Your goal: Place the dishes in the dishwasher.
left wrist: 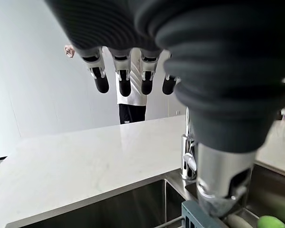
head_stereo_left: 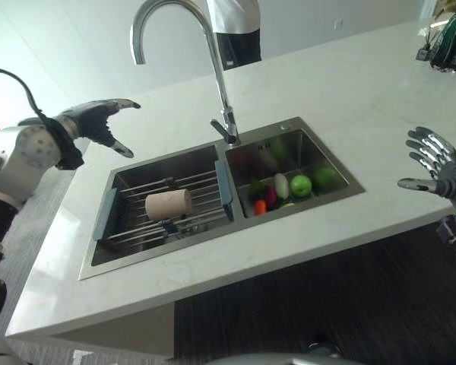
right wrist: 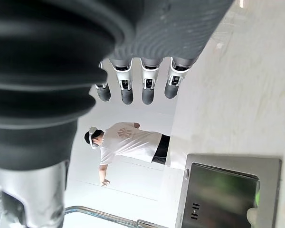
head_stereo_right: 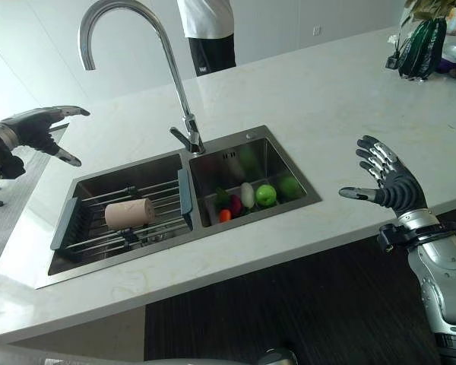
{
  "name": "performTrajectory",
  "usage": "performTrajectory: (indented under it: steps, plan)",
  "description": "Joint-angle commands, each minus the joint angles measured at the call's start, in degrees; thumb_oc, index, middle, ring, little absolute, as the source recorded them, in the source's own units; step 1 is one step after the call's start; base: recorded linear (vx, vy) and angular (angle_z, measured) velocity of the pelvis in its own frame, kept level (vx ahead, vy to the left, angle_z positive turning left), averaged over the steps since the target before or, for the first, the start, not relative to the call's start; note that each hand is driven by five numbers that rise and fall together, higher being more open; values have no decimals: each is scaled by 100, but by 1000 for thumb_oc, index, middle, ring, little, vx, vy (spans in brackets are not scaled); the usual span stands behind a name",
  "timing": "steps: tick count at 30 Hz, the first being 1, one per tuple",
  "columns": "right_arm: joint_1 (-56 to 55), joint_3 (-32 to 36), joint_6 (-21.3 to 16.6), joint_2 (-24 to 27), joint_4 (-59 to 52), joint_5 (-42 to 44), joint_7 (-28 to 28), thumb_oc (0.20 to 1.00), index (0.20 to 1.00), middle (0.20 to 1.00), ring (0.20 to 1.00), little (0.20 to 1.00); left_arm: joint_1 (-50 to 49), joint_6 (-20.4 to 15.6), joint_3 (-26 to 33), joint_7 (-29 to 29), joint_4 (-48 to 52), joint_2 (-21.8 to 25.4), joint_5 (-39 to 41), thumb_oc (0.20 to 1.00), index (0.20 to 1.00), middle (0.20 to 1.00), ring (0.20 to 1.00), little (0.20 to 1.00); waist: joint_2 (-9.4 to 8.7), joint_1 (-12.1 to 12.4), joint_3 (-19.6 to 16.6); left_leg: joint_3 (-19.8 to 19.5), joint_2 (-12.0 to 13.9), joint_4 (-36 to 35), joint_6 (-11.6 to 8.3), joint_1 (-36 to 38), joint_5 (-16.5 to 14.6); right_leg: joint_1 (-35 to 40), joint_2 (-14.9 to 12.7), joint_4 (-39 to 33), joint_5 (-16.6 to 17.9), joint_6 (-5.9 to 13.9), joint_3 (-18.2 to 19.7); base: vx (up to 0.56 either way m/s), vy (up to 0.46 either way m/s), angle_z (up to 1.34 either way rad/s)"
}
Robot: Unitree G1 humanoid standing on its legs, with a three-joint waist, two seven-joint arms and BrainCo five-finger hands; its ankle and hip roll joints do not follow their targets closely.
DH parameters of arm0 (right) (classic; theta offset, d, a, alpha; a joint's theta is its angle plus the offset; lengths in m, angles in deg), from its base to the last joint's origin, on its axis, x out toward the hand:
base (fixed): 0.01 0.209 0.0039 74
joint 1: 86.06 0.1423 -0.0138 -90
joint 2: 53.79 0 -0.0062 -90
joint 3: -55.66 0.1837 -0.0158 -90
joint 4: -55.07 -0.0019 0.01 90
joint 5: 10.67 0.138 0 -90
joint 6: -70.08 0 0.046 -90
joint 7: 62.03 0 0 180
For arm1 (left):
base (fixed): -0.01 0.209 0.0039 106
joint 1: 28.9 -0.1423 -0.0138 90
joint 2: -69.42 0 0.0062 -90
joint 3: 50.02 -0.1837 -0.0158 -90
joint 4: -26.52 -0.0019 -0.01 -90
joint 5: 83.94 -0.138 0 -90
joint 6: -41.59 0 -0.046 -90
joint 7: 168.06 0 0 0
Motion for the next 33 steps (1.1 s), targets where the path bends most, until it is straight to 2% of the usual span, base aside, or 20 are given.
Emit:
performTrajectory:
  steps: [1, 3, 9, 14, 19, 22, 26, 33]
  plan:
    - [470, 48, -303, 221, -89, 108, -84, 1000, 1000, 1000, 1000, 1000, 377, 296, 322, -176, -297, 112, -312, 1000, 1000, 1000, 1000, 1000, -204, 100, -177, -387, 323, 17, -312, 192, -305, 290, -28, 11, -653, 448, 61, 0, 0, 0]
    - [495, -4, -322, 194, -74, -41, -114, 1000, 1000, 1000, 1000, 1000, 350, 493, 299, -191, -461, -163, -370, 1000, 1000, 1000, 1000, 1000, -245, 92, -178, -405, 327, 17, -296, 194, -303, 311, -13, 11, -668, 434, 49, 0, 0, 0]
    - [442, 92, -285, 97, -66, -160, -185, 1000, 1000, 1000, 1000, 1000, 23, 735, 562, -149, -899, -731, -670, 1000, 1000, 1000, 1000, 1000, -345, 61, -181, -432, 343, 17, -283, 188, -316, 323, -13, 11, -683, 426, 29, 5, 1, 0]
    - [337, 302, -323, 81, -101, -200, -159, 1000, 1000, 1000, 1000, 1000, -220, 774, 808, -37, -1268, -878, -826, 1000, 1000, 1000, 1000, 1000, -371, 27, -148, -421, 350, 17, -284, 179, -325, 309, -20, 11, -686, 432, 38, 25, 10, 0]
    - [189, 570, -367, 134, -105, -269, -224, 1000, 1000, 1000, 1000, 1000, -521, 832, 1170, 528, -1584, -905, -888, 1000, 1000, 1000, 1000, 1000, -393, -9, -116, -376, 367, 17, -305, 176, -321, 294, -37, 11, -687, 442, 55, 76, 45, 0]
    - [117, 723, -454, 183, -96, -316, -312, 1000, 1000, 1000, 1000, 1000, -694, 1022, 1426, 851, -1677, -995, -994, 1000, 1000, 1000, 1000, 1000, -438, -28, -78, -355, 381, 17, -320, 136, -310, 248, -38, 11, -684, 439, 99, 78, 72, -1]
    - [228, 718, -440, 315, -145, -330, -249, 1000, 1000, 1000, 1000, 1000, -700, 1077, 1444, 1095, -1684, -1149, -1097, 1000, 1000, 1000, 1000, 1000, -522, -17, -5, -399, 368, 17, -314, 14, -322, 128, -50, 11, -680, 450, 188, 22, 67, -1]
    - [139, 744, -523, 334, -196, -422, -253, 1000, 1000, 1000, 1000, 1000, -587, 1128, 1302, 1172, -1637, -1285, -1126, 1000, 1000, 1000, 1000, 1000, -577, -77, 53, -344, 363, 17, -301, -9, -346, 63, -75, 11, -663, 481, 295, 38, 37, 0]
